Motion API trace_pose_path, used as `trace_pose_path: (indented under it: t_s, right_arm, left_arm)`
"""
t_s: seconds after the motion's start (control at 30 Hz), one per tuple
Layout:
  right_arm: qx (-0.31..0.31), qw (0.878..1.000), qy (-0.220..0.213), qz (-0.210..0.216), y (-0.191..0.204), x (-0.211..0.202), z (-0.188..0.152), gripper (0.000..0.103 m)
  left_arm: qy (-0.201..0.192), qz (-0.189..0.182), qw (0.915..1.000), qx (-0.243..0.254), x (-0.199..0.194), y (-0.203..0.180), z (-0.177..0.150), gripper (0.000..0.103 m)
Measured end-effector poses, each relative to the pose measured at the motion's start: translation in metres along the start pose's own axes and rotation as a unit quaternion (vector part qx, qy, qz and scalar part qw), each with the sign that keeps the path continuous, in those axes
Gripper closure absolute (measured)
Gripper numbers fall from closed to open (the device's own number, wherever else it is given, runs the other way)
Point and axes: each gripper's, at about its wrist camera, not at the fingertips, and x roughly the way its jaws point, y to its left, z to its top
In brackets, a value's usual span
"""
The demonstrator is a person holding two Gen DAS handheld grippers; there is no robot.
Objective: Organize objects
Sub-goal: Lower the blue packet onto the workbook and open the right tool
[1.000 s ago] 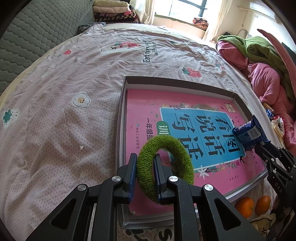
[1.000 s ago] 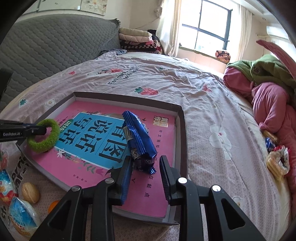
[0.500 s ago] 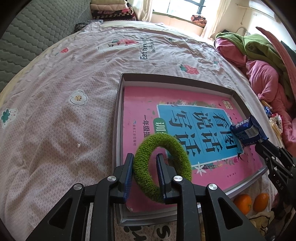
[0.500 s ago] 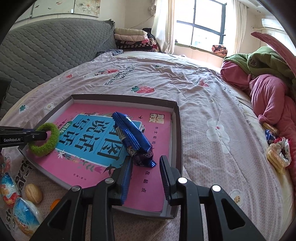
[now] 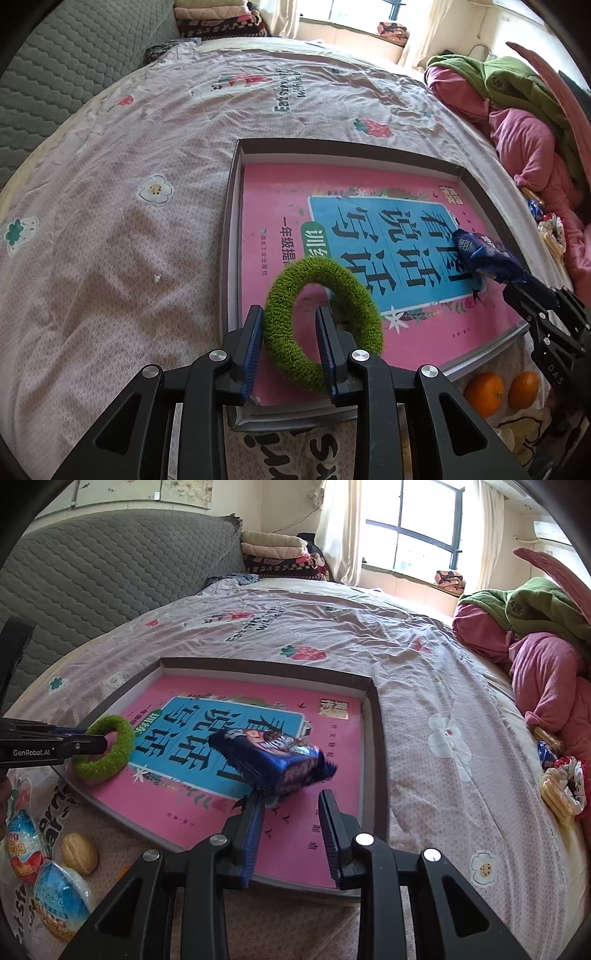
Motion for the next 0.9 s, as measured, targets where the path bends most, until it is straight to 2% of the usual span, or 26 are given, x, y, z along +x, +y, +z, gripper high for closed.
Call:
trace_pose_path:
  t_s: [0.37,0.43,0.5,0.77,0.9]
  right_arm:
    - [-0.002,1.0,-0.006,0.002,0.002,-0.008,0.001,0.073]
    - [-0.002,1.0,-0.008,0.003,0.003,-0.01,0.001,0.073]
    - [-0.005,1.0,-0.009,0.005,0.004,-0.012,0.001,0.073]
    - [-0.003,1.0,-0.018,0.005,0.003,-0.02,0.002,0.073]
    - [-0.003,1.0,-0.026,0.004,0.003,-0.025,0.003,0.072]
  left_arm:
    - [-0.009,0.007,0.9999,0.002,-0.007,-0.002,-0.002,0.072]
    - [-0.013,0.008,0.9999,0.001,-0.009,-0.001,-0.002,0.07]
    - [-0.016,0.009,0.9998,0.0,-0.012,-0.001,-0.002,0.063]
    - [-0.026,0.006,0.9996,-0.003,-0.022,-0.001,-0.002,0.063]
    - [-0.035,0.007,0.9994,-0.005,-0.029,-0.001,-0.003,0.055]
